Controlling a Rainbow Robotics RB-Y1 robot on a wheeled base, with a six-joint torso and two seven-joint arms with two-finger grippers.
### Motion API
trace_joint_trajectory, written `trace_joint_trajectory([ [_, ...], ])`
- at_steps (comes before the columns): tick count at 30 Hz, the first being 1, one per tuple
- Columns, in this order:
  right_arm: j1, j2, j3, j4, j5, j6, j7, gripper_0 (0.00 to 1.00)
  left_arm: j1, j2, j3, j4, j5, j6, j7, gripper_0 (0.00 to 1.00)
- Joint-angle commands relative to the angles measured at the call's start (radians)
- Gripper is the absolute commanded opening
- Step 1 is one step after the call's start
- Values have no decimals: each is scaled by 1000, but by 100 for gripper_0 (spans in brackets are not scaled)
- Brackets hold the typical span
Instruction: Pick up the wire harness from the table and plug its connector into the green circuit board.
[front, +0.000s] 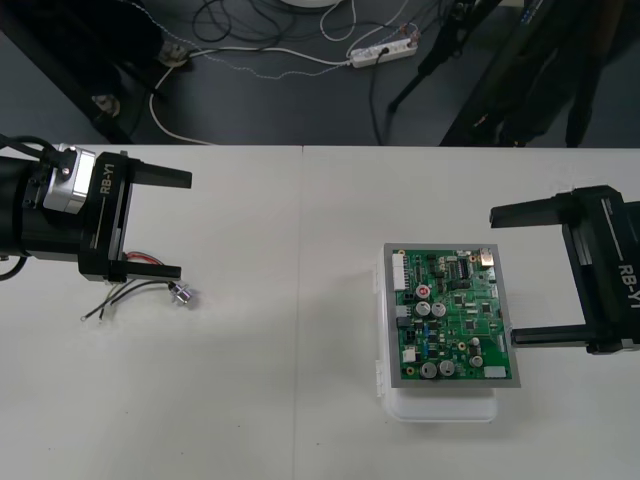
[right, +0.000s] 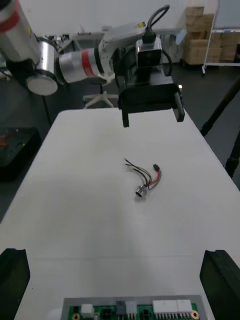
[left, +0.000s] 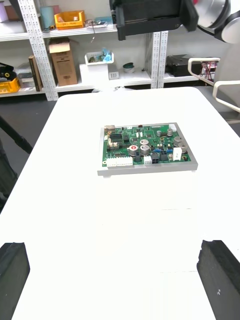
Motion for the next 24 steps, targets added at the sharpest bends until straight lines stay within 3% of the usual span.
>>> trace_joint_trajectory([
  [1,70,63,-56,15,-55,-4,125,100,12,38,28,-31,-5,-33,43,99],
  [11,133,213,-114,15,-78,-4,131,100,12,38,28,-31,-5,-33,43,99],
  [24,165,224,-37,15,-95,-4,235,100,12,38,28,-31,-5,-33,43,99],
])
